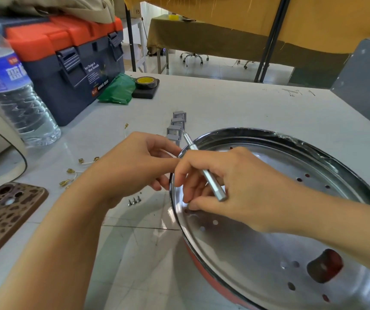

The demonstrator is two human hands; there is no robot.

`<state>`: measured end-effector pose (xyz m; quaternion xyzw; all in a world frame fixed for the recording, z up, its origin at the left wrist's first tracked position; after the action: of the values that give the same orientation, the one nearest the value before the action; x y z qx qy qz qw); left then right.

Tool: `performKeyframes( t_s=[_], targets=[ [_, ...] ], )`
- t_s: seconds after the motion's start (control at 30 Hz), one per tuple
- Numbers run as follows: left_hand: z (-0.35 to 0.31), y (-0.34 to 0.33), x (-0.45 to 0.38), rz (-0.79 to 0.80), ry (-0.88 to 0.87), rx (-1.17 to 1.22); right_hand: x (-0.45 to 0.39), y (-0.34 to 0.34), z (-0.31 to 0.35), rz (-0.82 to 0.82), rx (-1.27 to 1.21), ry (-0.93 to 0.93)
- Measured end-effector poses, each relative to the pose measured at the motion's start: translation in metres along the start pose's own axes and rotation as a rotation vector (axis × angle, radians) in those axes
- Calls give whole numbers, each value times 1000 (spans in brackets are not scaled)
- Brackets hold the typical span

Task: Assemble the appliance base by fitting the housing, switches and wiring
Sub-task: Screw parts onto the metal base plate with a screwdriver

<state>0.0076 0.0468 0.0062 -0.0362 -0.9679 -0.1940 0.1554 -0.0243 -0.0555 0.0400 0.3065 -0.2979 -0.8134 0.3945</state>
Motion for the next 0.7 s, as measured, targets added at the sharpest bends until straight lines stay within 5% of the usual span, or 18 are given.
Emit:
performKeyframes(
  t_s=[0.7],
  targets=[
    [-1,-3,3,47,-1,-10,-1,-6,2,-23,14,23]
  ],
)
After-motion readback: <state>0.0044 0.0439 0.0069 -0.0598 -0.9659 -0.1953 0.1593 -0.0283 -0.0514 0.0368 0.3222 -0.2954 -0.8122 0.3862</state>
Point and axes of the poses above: each hand's wrist, its own x-axis away from the middle knuckle, its own y-axis out of the back of the hand, z = x × y, the point moved 9 cm from there along -x, towards the middle knuckle, and after that the axes turned 15 degrees about y, right-handed, at the moved point
